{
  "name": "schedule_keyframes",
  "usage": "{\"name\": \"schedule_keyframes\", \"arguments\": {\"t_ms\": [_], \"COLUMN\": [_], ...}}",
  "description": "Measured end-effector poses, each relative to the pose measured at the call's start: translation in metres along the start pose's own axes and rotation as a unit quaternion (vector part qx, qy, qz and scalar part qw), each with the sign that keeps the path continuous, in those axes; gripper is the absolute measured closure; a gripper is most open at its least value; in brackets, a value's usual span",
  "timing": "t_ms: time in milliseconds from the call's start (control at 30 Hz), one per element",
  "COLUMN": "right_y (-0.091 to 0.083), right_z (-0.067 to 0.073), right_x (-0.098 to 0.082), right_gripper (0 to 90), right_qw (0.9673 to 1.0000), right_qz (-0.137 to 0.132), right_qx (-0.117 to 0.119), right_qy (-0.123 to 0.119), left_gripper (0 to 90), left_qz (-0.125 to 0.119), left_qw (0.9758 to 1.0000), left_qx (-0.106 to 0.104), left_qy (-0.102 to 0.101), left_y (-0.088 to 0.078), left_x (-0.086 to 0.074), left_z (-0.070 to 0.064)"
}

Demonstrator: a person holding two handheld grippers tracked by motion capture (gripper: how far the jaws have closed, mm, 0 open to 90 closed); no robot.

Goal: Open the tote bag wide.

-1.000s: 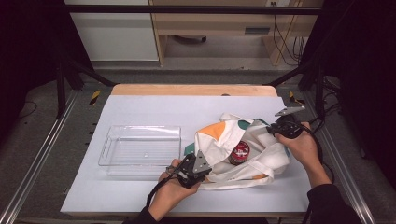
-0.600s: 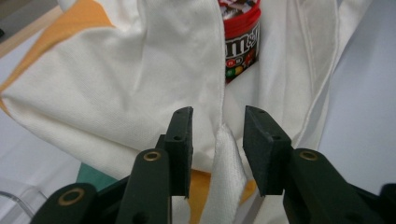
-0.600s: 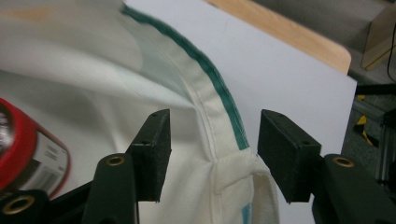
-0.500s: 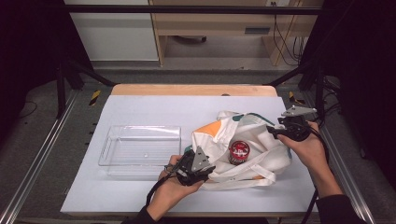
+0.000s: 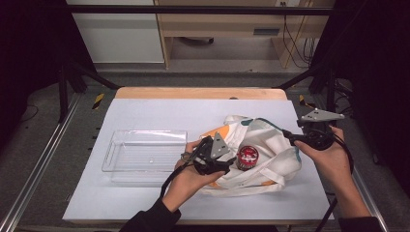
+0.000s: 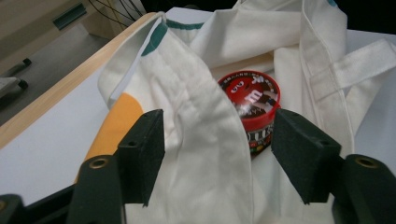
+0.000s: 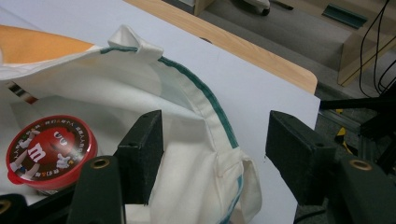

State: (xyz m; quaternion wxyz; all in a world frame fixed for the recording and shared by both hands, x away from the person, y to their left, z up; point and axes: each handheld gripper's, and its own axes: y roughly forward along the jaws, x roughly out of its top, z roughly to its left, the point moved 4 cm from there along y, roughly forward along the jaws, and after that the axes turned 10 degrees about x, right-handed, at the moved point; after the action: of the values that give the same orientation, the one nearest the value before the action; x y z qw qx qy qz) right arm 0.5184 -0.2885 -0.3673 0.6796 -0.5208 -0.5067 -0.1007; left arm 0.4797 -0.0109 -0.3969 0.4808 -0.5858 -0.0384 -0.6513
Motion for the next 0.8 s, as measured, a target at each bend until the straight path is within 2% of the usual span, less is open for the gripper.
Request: {"name": "schedule_keyframes", "arguments": {"t_ms": [67,200,300,400,500,567,667,800], "right_y": [0.001,0.007,0.009,0.008,0.007,0.007,0.008,0.004], "right_z": [0.001,0.003,0.003,0.003,0.002,0.001,0.000,0.000], "right_x": [0.000,-0.006,-0.013,-0.020,-0.026,-0.028,-0.031,-0.035], "right_gripper": [36.7,36.5,36.2,36.0,35.5,35.3,35.0,35.6], "right_qw": [1.0000,0.9997,0.9995,0.9994,0.9993,0.9993,0.9989,0.9988], "right_qz": [0.005,0.025,0.031,0.033,0.032,0.031,0.039,0.040], "right_qx": [-0.003,-0.002,-0.002,0.000,0.004,0.005,0.005,0.003], "right_qy": [0.001,0.003,0.003,0.009,0.018,0.021,0.027,0.027], "left_gripper": [31.2,25.3,23.7,23.0,23.3,25.7,33.5,43.0], "left_qz": [0.002,0.013,0.019,0.027,0.034,0.034,0.042,0.044], "left_qw": [1.0000,0.9997,0.9995,0.9992,0.9989,0.9990,0.9985,0.9985], "left_qx": [-0.003,-0.012,-0.015,-0.010,0.006,0.008,0.011,0.012], "left_qy": [-0.001,0.018,0.022,0.026,0.031,0.029,0.034,0.030], "left_y": [0.006,0.023,0.034,0.042,0.045,0.046,0.047,0.046], "left_x": [0.006,0.014,0.015,0.013,0.012,0.012,0.012,0.011], "left_z": [-0.001,-0.007,-0.011,-0.012,-0.009,-0.007,-0.004,0.001]}}
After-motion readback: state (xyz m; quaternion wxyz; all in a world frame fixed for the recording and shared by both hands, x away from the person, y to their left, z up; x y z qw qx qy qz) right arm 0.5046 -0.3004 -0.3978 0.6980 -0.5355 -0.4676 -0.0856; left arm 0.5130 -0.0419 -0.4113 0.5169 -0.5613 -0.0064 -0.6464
